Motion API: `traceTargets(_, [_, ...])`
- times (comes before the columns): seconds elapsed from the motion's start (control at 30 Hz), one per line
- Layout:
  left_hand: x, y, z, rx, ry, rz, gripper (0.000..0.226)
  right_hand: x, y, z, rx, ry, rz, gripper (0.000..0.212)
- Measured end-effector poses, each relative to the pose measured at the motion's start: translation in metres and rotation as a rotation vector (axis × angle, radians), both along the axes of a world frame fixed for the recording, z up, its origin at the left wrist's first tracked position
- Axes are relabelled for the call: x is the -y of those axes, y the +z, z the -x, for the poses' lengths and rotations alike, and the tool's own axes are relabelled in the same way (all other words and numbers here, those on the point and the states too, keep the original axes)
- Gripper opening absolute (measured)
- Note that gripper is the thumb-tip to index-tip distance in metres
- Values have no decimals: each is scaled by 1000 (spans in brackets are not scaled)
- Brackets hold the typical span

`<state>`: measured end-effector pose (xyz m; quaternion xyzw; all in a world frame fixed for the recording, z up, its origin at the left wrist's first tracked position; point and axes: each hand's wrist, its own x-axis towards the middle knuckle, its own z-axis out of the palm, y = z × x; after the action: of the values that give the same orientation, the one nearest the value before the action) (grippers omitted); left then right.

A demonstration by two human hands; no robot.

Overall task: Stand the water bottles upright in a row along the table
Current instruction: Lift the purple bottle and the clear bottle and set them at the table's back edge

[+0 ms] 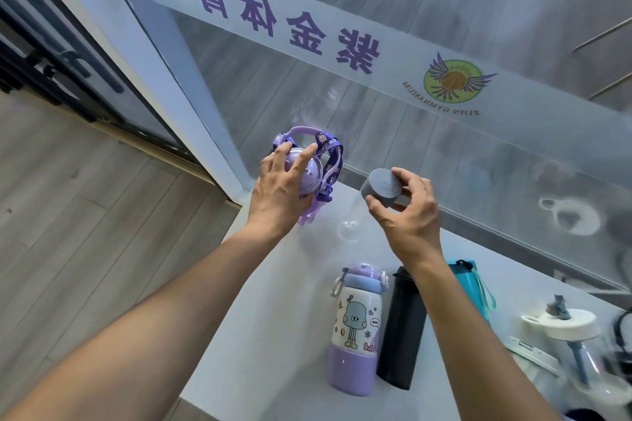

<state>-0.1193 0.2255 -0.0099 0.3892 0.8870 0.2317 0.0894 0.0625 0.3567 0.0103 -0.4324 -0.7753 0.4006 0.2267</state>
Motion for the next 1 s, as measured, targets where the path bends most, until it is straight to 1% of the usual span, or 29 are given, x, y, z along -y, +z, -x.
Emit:
traceTargets(0.1, [0, 0, 0, 1, -3, 3, 89, 5, 1, -4, 10, 32, -91, 63])
traceTargets(0.57, [-3, 5, -2, 1, -9, 42, 87, 12, 1, -20, 30, 52, -140, 64])
traceTargets(0.77, [0, 6, -2, 9, -40, 95, 97, 13, -1, -20, 68, 58, -153, 65])
traceTargets(0.87, [8, 11, -8, -45, -25, 81, 96, 16, -3, -21, 105, 57, -174, 63])
traceTargets(1.0, [29, 19, -32, -142, -9, 20, 89, 20, -2, -23, 138, 41, -191, 61])
